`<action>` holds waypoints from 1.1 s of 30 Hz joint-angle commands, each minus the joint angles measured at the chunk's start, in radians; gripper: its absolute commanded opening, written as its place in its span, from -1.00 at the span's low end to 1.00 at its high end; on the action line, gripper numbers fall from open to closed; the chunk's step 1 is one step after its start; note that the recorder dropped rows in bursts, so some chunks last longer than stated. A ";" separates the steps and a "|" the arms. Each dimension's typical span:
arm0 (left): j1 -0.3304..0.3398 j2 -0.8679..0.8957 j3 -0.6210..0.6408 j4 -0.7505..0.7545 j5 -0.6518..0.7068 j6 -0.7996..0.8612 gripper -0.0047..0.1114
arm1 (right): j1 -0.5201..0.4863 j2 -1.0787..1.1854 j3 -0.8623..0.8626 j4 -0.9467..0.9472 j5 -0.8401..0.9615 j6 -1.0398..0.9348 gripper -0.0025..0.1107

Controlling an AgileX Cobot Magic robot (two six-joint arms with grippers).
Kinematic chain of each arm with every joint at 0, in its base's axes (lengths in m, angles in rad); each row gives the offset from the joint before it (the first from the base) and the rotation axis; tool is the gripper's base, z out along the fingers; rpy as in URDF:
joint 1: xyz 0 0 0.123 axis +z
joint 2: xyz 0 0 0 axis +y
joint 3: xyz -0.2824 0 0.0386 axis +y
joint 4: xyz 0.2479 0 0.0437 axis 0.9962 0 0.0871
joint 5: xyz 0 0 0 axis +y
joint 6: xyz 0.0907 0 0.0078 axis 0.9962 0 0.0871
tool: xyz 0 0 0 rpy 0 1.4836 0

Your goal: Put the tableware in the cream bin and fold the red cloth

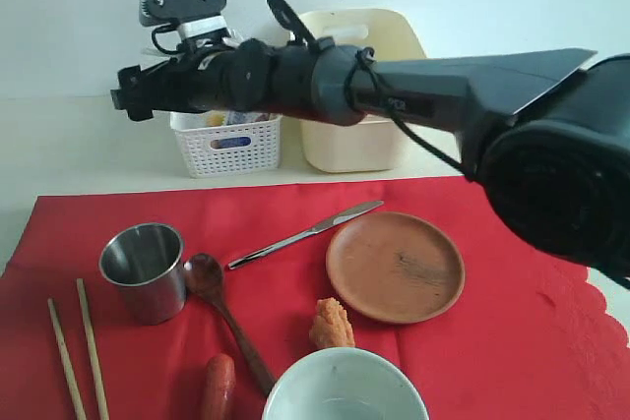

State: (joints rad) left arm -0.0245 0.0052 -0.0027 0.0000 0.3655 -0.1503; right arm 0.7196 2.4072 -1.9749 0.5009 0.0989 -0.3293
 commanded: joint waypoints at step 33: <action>0.000 -0.005 0.003 -0.009 -0.006 -0.002 -0.92 | 0.001 -0.909 0.498 -0.518 0.875 0.238 0.13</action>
State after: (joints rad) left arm -0.0245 0.0052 -0.0027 0.0000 0.3655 -0.1503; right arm 0.7196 1.5751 -1.5504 -0.0055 0.9827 -0.0942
